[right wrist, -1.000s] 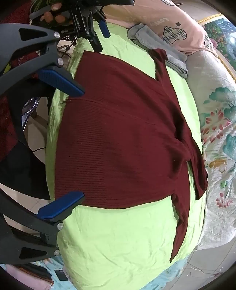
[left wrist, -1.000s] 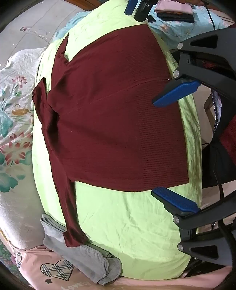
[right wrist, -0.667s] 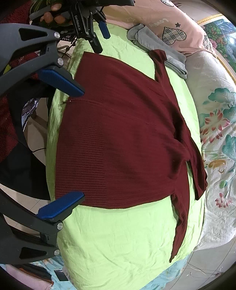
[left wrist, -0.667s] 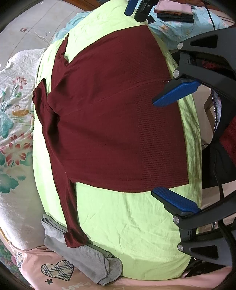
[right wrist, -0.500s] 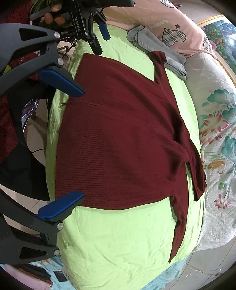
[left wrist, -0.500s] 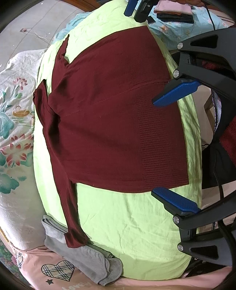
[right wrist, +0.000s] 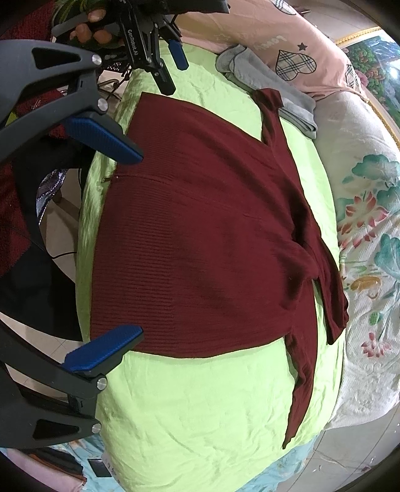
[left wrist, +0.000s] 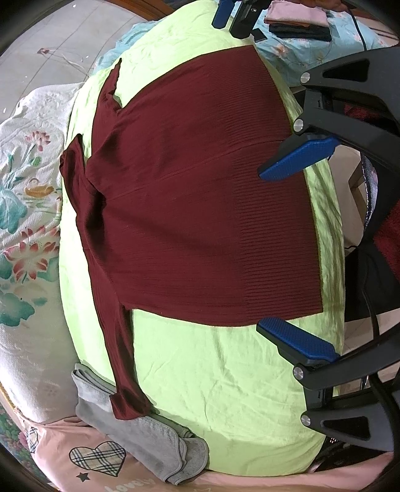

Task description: Fold large clothes

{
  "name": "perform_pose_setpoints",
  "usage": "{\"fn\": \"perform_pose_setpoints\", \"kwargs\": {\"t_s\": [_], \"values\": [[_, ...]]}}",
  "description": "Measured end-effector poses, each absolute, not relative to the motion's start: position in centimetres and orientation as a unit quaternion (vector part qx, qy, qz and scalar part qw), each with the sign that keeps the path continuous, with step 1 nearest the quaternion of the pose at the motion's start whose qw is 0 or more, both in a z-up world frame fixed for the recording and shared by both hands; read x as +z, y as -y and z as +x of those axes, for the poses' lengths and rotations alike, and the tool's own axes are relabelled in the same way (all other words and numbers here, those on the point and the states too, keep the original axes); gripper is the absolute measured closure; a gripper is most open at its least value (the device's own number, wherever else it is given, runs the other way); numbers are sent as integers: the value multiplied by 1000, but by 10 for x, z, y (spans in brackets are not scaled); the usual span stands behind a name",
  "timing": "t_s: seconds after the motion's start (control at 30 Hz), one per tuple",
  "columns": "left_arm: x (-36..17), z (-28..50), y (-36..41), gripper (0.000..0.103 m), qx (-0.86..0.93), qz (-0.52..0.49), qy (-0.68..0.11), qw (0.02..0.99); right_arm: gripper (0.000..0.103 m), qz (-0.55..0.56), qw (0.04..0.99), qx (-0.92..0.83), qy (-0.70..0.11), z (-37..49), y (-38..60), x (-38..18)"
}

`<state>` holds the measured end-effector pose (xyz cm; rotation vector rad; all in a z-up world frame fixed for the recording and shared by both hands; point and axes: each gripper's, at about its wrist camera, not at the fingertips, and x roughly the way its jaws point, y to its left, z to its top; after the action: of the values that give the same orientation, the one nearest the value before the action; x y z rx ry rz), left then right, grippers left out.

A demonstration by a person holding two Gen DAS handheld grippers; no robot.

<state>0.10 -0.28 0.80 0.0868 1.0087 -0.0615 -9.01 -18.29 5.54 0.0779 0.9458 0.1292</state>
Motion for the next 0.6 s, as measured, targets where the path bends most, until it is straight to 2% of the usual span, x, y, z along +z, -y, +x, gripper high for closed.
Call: {"fn": "perform_pose_setpoints", "kwargs": {"t_s": [0.43,0.6], "values": [[8,-1,1,12,-36,29,-458,888,0,19,891,53,-450,-90,182,54],[8,3,3,12,-32,39,-476,878,0,26,886,52,-460,-88,185,54]]}}
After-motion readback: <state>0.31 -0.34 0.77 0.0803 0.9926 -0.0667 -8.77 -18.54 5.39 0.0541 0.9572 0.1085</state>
